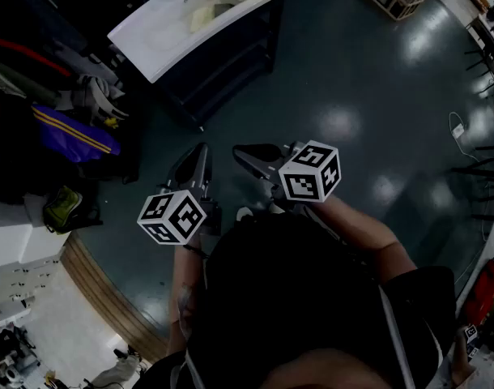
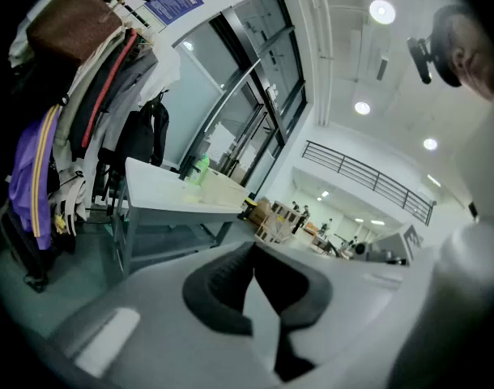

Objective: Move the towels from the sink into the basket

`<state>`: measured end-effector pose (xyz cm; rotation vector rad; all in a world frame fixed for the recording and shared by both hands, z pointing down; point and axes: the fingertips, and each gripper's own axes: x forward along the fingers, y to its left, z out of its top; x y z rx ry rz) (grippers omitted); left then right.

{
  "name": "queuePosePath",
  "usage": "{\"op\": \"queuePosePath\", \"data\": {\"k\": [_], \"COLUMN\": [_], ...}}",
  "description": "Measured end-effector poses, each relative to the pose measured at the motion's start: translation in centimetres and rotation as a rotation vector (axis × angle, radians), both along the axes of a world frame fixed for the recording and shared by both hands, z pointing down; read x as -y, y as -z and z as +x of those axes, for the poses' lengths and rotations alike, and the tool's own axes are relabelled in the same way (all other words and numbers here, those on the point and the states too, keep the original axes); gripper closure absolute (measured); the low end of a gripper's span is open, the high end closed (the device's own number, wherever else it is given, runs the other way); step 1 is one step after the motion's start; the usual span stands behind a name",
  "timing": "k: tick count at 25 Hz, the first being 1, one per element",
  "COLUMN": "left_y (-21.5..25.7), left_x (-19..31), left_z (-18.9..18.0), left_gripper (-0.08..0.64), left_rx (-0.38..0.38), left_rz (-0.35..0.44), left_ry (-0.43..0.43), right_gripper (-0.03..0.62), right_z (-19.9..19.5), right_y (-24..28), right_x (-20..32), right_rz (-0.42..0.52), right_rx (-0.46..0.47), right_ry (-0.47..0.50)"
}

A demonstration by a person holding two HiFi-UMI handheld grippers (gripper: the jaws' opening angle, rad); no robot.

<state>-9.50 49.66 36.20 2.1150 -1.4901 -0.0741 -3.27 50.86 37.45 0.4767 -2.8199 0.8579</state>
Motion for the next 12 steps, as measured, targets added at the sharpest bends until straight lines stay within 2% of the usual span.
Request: {"op": "queuePosePath", "data": {"k": [6,12], "left_y": [-0.6,-1.2], "left_x": [-0.2,0.3], "left_z": [0.2,0.8], "left_gripper": [0.551,0.551], "left_rx": [-0.006,-0.02], "left_rz": [-0.014,-0.021], "left_ry": [0.003,0.006], "right_gripper": [0.594,0.594], "right_z": [0.5,1.2], "right_y": [-0.2,-0.7], "right_x": [0.2,0.6], "right_rz": [0.01,-0.026], "right_rx": [-0.009,0.006], "right_ry": [-0.007,-0.01]}}
